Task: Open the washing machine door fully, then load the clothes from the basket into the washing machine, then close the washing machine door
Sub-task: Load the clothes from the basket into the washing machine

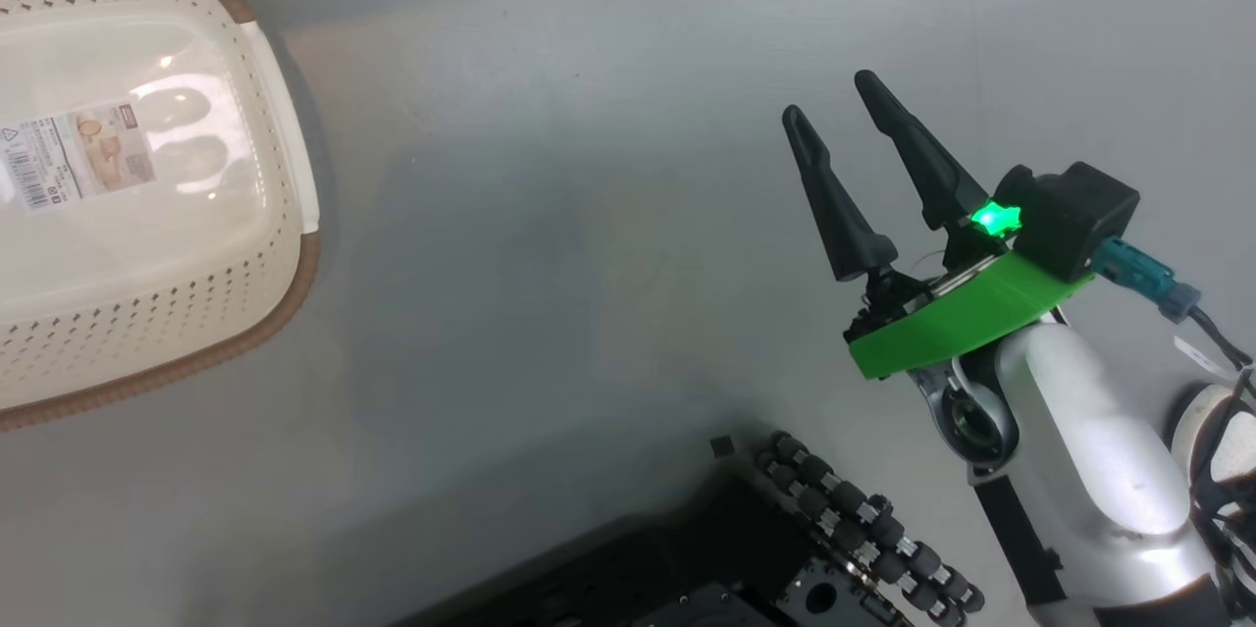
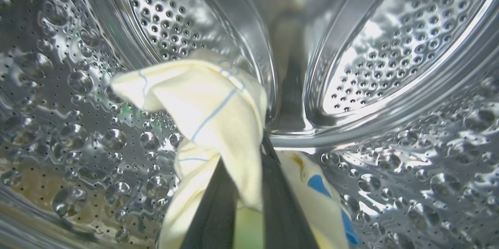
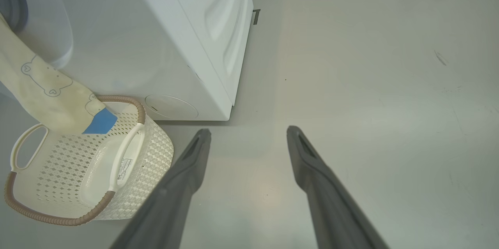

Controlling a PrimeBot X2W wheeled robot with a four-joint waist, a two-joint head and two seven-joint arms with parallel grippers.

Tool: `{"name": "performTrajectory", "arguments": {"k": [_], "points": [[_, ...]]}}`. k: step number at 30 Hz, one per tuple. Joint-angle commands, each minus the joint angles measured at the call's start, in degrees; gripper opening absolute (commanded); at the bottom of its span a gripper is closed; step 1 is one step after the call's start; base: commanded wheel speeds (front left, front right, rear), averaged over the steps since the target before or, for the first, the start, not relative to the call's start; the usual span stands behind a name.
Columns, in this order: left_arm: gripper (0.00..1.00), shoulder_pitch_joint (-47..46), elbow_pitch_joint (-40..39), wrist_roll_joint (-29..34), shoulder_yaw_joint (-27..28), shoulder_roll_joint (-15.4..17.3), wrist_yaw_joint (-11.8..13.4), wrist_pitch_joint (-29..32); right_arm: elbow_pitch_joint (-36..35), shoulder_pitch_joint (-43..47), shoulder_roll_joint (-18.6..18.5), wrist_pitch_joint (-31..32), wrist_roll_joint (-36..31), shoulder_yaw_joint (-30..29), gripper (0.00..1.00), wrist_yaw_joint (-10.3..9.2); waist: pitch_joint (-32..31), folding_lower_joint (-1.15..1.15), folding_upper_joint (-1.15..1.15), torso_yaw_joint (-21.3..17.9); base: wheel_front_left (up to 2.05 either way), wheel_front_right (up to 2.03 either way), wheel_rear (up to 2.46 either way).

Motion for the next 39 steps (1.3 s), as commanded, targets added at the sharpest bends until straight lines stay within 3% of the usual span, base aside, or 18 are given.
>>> {"name": "performTrajectory", "arguments": {"k": [1,4,5,16,30,39], "points": [[0.0,-1.4,-0.3,1.0,-1.1,1.4,-0.4,-0.6,-1.3,1.1,-0.2,-0.4,0.3,0.3,1.0,-0.16,0.2,0.0,0.0,0.0,0.0,0.0,0.0],[0.01,-2.1,1.8,1.1,-2.1,1.2,-0.3,-1.5,-1.3,1.0,-0.2,-0.4,0.4,0.5,1.0,-0.16,0.3,0.0,0.0,-0.3,0.0,0.0,0.0],[1.0,-2.3,2.7,0.9,-2.0,1.1,-0.1,-1.8,-1.3,1.0,-0.2,-0.4,0.5,0.5,1.0,-0.16,0.2,0.0,0.0,-0.4,0.0,0.0,0.0],[1.0,-1.1,8.0,-2.0,-4.3,-2.3,-0.3,-3.9,-0.4,0.9,-0.2,-0.4,-2.0,-2.7,1.0,-0.16,-2.9,0.0,0.0,2.0,0.0,0.0,0.0],[1.0,12.2,-0.4,-14.2,-12.2,-4.2,-0.4,-4.5,0.2,2.3,-0.2,-0.4,-6.8,-6.1,1.0,-0.16,-9.7,0.0,0.0,8.0,0.0,0.0,0.0],[1.0,22.7,-6.4,-19.4,-16.9,-2.5,-0.4,-6.7,1.0,3.2,-0.2,-0.4,-10.4,-8.9,1.0,-0.16,-15.3,0.0,0.0,11.6,0.0,0.0,0.0]]}}
